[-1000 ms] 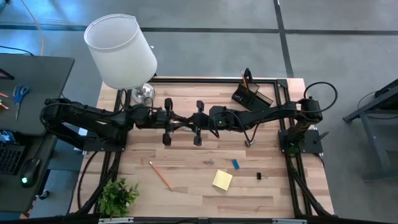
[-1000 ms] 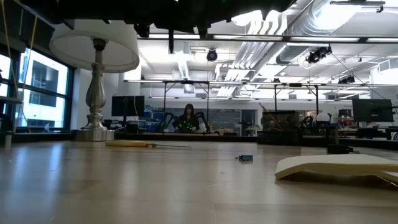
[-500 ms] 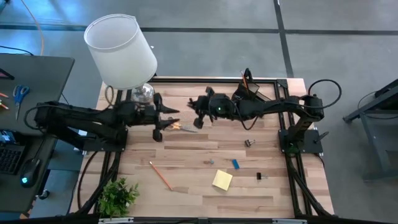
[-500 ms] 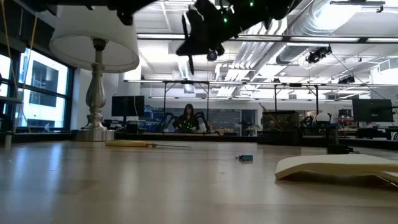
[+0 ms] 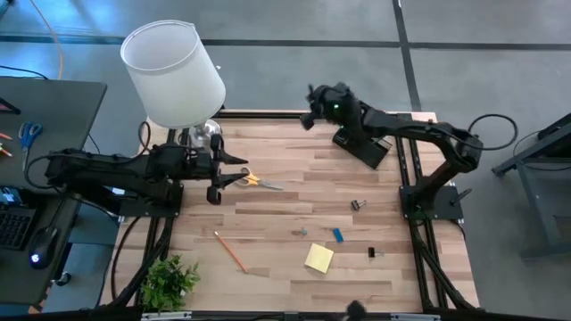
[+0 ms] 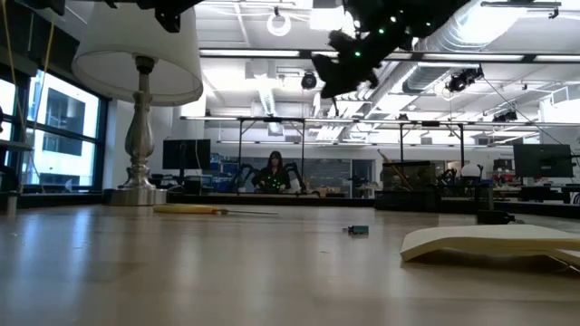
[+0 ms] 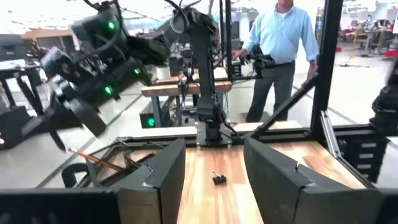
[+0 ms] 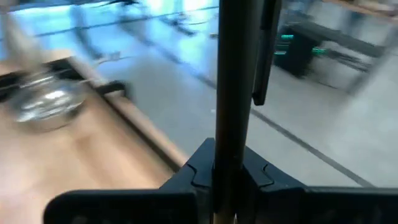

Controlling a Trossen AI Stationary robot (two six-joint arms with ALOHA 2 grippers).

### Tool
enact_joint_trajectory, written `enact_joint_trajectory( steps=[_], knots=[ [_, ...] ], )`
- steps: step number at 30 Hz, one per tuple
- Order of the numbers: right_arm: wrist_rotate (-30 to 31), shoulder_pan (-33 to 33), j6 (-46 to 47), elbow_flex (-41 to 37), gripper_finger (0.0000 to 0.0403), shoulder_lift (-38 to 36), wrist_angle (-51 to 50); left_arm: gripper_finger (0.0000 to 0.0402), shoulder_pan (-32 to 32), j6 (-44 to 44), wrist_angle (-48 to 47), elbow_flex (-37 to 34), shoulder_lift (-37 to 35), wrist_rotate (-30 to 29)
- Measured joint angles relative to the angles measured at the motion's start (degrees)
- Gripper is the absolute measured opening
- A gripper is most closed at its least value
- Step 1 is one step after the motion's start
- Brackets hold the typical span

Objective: Pick and place office supplies into organizer
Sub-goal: Put the black pen into the mesh desk organizer

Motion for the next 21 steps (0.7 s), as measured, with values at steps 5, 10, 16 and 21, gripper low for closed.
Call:
enact_joint_trajectory(
  steps=[5, 10, 16, 21],
  knots=[
    [3.35, -1.86, 3.06, -12.52, 0.0016, -7.09, 8.47, 0.0154, 0.02, -0.47, -1.08, 0.00, 0.04, 1.27],
    [5.12, -4.36, 5.42, -27.53, 0.0014, -14.53, 22.73, 0.0154, 0.02, -0.61, -1.37, 0.00, 0.06, 1.31],
    [6.47, -9.20, 9.25, -36.23, 0.0018, -17.59, 25.14, 0.0154, 0.04, -0.42, 0.97, 0.00, 0.06, 1.24],
    [6.67, -11.34, 9.19, -38.65, 0.0015, -17.59, 25.48, 0.0154, 0.04, 0.00, 2.05, 0.00, 0.08, 1.18]
  ],
)
